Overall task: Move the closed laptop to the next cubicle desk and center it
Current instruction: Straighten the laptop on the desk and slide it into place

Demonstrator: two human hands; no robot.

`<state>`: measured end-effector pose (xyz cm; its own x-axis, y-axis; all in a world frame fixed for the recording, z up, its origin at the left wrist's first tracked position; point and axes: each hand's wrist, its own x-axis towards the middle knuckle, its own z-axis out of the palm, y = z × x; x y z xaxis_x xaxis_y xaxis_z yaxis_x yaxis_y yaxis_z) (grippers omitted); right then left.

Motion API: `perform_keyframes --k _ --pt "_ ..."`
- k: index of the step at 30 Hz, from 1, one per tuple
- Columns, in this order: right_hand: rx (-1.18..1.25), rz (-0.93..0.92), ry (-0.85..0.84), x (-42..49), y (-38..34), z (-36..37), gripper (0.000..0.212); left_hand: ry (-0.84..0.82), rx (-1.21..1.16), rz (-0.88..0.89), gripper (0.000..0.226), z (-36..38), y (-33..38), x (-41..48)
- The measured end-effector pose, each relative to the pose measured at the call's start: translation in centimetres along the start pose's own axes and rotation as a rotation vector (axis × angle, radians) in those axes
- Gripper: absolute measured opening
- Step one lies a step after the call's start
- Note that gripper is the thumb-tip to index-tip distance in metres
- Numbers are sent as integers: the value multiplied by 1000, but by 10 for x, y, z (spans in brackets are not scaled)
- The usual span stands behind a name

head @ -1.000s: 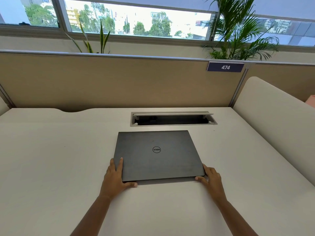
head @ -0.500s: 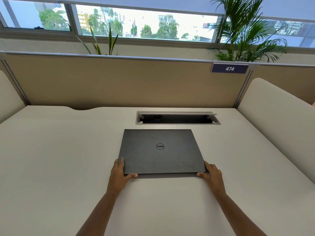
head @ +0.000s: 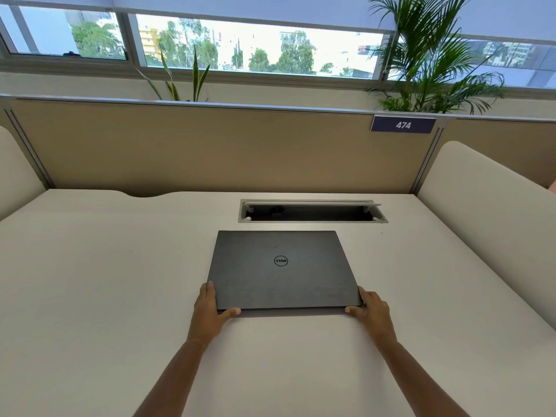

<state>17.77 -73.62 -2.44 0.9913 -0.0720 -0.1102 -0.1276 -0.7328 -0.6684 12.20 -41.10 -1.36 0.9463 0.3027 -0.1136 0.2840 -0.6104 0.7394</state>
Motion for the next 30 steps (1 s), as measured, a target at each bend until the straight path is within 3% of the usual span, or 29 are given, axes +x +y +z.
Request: perform_keyframes --k 4,7,8,10,12,14,16,17,21,24,26,28,30 --pt "-123 29 -70 4 -8 -5 60 -9 116 -15 85 3 0 4" --pt "-194 -67 -19 0 -19 2 75 29 285 23 84 9 8 2" --pt "-221 -122 4 -3 -25 6 76 24 343 56 89 12 14 -1" --pt "-269 -194 17 -10 -39 13 76 -6 406 126 126 17 24 -4" --pt "-312 -223 -12 -14 -54 20 98 -36 434 161 147 26 30 -1" --pt "-368 -230 -49 -15 -63 28 107 -42 450 166 131 35 35 0" --pt "-392 -225 -62 -15 -71 38 78 -39 486 178 95 44 40 1" --pt "-398 -234 -63 -15 -73 43 67 -37 513 186 87 48 41 1" --pt "-444 -274 -78 -15 -81 59 64 -61 614 227 103 61 46 -1" --pt "-478 -288 -103 -18 -87 68 65 -102 643 226 75 69 43 0" --pt "-498 -283 -114 -22 -88 71 81 -109 660 230 73 72 39 -1" --pt "-526 -280 -124 -24 -88 72 121 -104 689 237 73 74 37 -1" --pt "-546 -266 -118 -25 -86 73 140 -99 708 231 77 74 36 -2"
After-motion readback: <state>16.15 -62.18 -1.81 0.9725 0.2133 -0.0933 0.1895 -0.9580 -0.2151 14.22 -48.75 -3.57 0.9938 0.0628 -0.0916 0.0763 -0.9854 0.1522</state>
